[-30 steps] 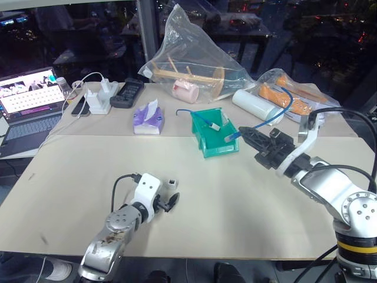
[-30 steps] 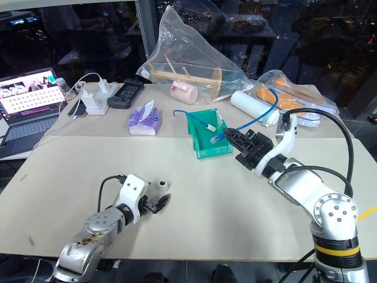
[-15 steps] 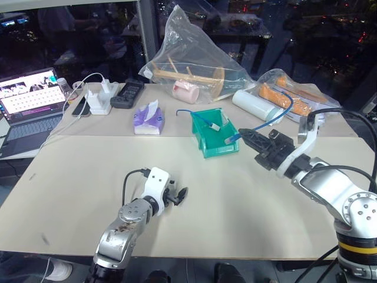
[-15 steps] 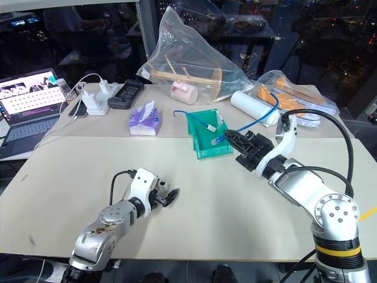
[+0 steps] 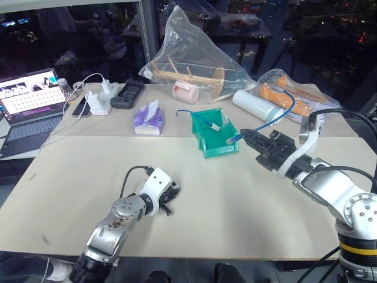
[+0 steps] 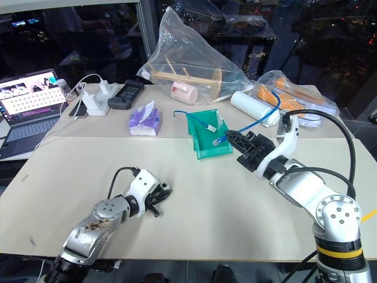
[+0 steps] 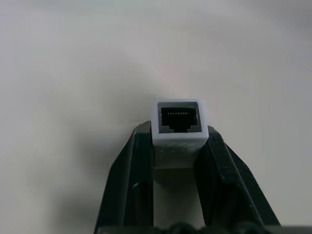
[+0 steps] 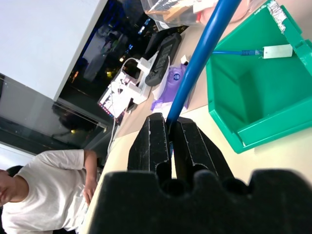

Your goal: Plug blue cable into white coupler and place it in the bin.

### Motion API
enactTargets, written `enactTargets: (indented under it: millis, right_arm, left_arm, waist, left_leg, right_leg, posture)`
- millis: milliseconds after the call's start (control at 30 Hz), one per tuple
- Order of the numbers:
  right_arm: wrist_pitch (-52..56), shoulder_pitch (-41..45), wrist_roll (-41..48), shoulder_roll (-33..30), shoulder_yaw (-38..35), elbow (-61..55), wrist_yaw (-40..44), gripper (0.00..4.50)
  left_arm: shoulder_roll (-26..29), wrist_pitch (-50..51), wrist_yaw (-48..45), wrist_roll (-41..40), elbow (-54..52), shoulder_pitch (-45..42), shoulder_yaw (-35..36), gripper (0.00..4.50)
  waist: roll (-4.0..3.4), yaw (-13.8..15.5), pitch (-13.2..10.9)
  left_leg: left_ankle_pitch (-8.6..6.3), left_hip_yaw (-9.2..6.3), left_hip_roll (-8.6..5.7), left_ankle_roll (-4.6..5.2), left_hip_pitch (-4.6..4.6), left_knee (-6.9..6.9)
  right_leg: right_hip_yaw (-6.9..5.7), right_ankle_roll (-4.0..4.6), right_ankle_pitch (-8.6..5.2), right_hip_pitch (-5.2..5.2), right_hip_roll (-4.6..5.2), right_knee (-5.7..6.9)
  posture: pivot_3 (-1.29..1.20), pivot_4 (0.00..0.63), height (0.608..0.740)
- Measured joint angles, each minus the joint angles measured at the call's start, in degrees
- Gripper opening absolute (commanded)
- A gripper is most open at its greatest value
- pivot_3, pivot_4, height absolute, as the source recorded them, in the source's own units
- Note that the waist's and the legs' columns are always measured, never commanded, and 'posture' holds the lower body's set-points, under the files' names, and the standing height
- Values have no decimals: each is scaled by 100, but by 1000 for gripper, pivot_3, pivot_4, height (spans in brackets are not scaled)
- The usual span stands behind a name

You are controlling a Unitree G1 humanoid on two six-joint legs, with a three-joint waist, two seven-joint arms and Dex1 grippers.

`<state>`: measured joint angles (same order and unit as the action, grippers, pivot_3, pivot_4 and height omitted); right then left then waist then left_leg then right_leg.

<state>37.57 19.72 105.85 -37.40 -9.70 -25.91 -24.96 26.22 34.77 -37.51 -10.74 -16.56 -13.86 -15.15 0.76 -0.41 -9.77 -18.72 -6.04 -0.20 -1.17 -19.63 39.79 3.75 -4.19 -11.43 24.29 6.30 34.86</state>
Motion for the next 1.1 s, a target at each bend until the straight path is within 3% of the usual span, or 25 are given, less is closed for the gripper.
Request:
enactTargets:
  millis: [133, 300, 533, 1100]
  right_arm:
    - [-15, -468, -430, 367, 330, -462, -17, 0]
    - [28, -1224, -1256, 619, 816, -724, 68, 0]
    - [21, -1905, -1930, 910, 954, -891, 267, 0]
    - [45, -1992, -2635, 1535, 1164, -906, 569, 0]
  left_arm:
    - [-174, 53, -1007, -508, 480, -578, -372, 665]
    - [-376, -89, -1086, -40, 1163, -1334, -888, 665]
    - [-475, 130, -1210, 159, 1370, -1731, -1137, 665]
    - [-510, 51, -1428, 214, 1514, -1807, -1132, 665]
  waist:
    - [0, -37, 0]
    - [0, -62, 0]
    - [0, -51, 1]
    - [0, -42, 1]
  left_leg:
    - [-2, -2, 1, 3, -8, 0]
    - [-2, -2, 0, 3, -6, 1]
    - [-2, -2, 0, 3, 8, 0]
    - [-2, -2, 0, 3, 19, -1]
  right_leg:
    - [-2, 0, 0, 5, -1, 3]
    - [-1, 0, 0, 3, -1, 2]
    - [0, -1, -1, -4, -2, -1]
    - [1, 0, -2, -9, -2, 0]
  posture:
    - [0, 150, 740]
    - [0, 150, 740]
    - [0, 150, 740]
    - [0, 150, 740]
